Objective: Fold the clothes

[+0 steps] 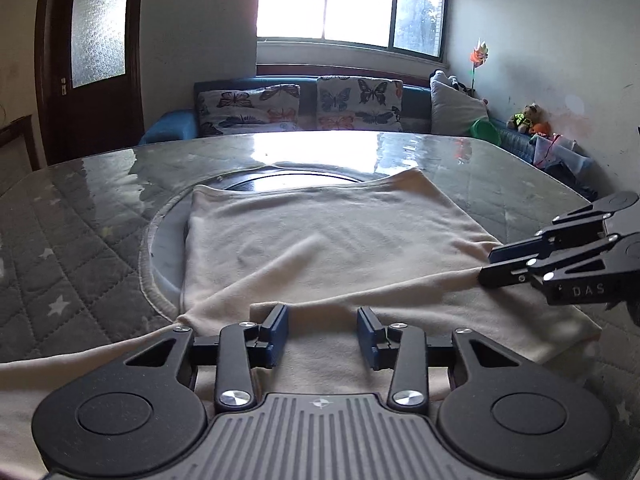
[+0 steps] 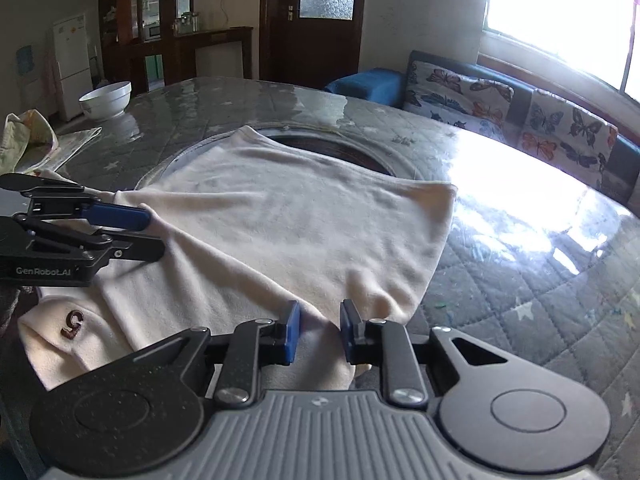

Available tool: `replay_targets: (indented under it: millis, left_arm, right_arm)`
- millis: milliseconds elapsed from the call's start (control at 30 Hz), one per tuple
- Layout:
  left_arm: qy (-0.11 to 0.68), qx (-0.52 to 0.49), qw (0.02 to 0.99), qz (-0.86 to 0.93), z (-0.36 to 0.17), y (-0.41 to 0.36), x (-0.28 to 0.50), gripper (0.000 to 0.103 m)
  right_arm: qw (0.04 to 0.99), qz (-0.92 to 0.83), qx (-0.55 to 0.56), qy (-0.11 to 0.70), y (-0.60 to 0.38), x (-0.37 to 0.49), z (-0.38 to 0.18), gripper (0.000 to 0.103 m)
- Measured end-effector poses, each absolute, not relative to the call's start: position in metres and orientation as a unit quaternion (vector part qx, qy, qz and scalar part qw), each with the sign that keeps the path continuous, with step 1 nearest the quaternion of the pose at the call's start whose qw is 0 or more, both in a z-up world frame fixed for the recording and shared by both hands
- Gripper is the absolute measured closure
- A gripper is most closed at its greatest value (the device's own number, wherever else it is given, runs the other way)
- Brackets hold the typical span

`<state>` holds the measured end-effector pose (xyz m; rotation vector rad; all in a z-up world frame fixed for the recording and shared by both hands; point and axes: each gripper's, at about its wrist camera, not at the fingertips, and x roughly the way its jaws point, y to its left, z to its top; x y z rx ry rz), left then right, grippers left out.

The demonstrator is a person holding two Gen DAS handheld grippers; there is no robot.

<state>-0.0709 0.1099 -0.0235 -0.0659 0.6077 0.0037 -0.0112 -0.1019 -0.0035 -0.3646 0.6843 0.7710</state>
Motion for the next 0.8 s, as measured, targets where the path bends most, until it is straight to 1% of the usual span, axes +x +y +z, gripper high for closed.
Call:
replay_targets:
  millis: [100,200,233,400,467,500,533,567,700,800]
  left_arm:
    - [0.295,-0.045,0.954,0.011,-0.017,0.116,-0.08,0.061]
    - [0.29,-0.064,0.954,0.028,-0.011,0.125,-0.093,0.058]
    - [0.288,-0.067,0.954,0.037,-0.01,0.129,-0.098,0.055]
    - [0.284,-0.081,0.951,0.09,-0.004,0.152,-0.123,0.053]
    - [0.282,-0.088,0.948,0.116,-0.003,0.163,-0.134,0.05]
    - [0.28,-0.091,0.947,0.128,-0.003,0.168,-0.139,0.05]
    - [0.28,-0.095,0.945,0.14,-0.003,0.174,-0.144,0.05]
    - [0.28,-0.1,0.943,0.152,-0.004,0.179,-0.149,0.049]
    - [0.282,-0.115,0.932,0.198,-0.008,0.196,-0.166,0.046]
    - [0.279,-0.122,0.924,0.231,-0.009,0.208,-0.18,0.04]
  right_arm:
    - [0.853,0.378,-0.176,0.313,-0.098,-0.018,0.003,0.081]
    - [0.841,0.407,-0.18,0.308,-0.086,-0.031,0.004,0.081]
    - [0.836,0.416,-0.183,0.307,-0.082,-0.035,0.004,0.081]
    - [0.817,0.445,-0.204,0.306,-0.067,-0.056,-0.006,0.08]
    - [0.815,0.451,-0.215,0.295,-0.062,-0.065,-0.007,0.08]
    - [0.813,0.454,-0.22,0.29,-0.06,-0.07,-0.007,0.079]
    - [0.812,0.457,-0.222,0.287,-0.057,-0.073,-0.007,0.075]
    - [0.811,0.46,-0.224,0.285,-0.055,-0.076,-0.008,0.073]
    - [0.806,0.466,-0.235,0.279,-0.047,-0.082,-0.007,0.073]
    - [0.805,0.479,-0.223,0.272,-0.039,-0.082,-0.001,0.073]
